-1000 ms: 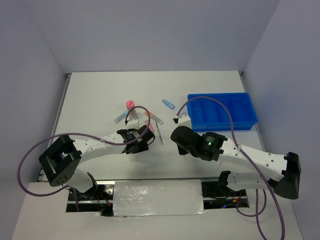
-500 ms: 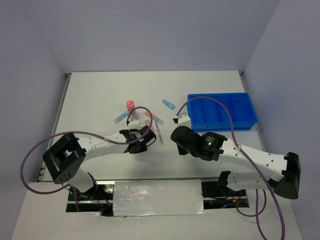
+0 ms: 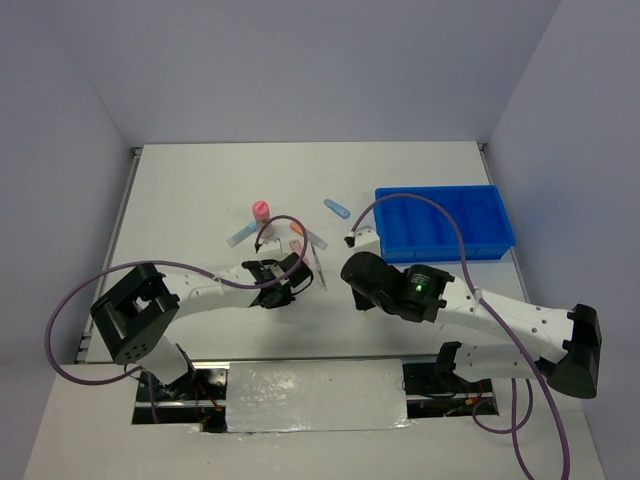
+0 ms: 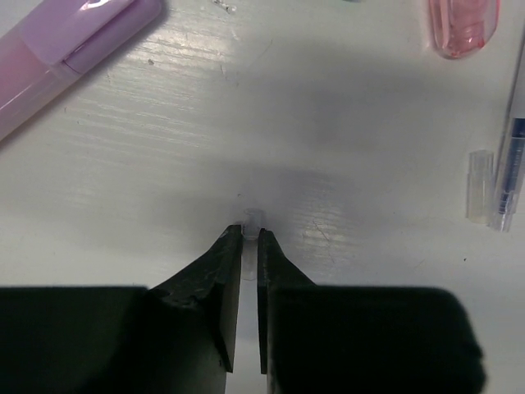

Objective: Sort the stationery into containers
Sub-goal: Pick up the pen cap from the center of the board.

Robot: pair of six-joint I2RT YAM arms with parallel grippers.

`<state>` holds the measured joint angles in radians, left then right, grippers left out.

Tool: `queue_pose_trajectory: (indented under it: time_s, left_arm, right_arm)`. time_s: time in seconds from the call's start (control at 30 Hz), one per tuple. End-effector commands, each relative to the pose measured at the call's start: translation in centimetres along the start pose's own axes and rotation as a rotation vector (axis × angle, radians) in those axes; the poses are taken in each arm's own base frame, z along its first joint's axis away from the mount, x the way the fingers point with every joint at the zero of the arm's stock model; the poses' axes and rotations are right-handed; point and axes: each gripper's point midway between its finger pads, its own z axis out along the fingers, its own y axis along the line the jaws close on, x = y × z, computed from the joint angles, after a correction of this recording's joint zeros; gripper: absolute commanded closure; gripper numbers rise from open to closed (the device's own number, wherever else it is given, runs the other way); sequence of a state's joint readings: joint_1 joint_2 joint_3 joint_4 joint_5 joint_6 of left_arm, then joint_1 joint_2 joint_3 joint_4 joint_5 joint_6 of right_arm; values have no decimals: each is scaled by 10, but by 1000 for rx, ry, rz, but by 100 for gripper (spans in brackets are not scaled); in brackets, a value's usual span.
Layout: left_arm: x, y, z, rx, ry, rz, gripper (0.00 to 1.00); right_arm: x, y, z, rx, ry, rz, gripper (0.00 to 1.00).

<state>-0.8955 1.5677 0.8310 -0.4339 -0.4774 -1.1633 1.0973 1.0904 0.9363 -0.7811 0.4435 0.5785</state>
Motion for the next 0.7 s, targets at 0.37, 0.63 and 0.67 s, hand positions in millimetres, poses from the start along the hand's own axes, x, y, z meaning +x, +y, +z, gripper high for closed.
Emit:
queue_pose_trajectory:
  time_s: [0.37, 0.63, 0.67]
  left_arm:
    - [-37, -30, -49, 203, -88, -16, 100]
    - [-126, -71, -159, 543, -353, -89, 100]
    - [-136, -72, -177, 591, -392, -101, 100]
  right_arm:
    - [-13, 42, -7, -283, -133, 30, 100]
    - [-41, 91, -29, -529, -328, 153, 100]
    - [-50, 104, -41, -587, -384, 173, 100]
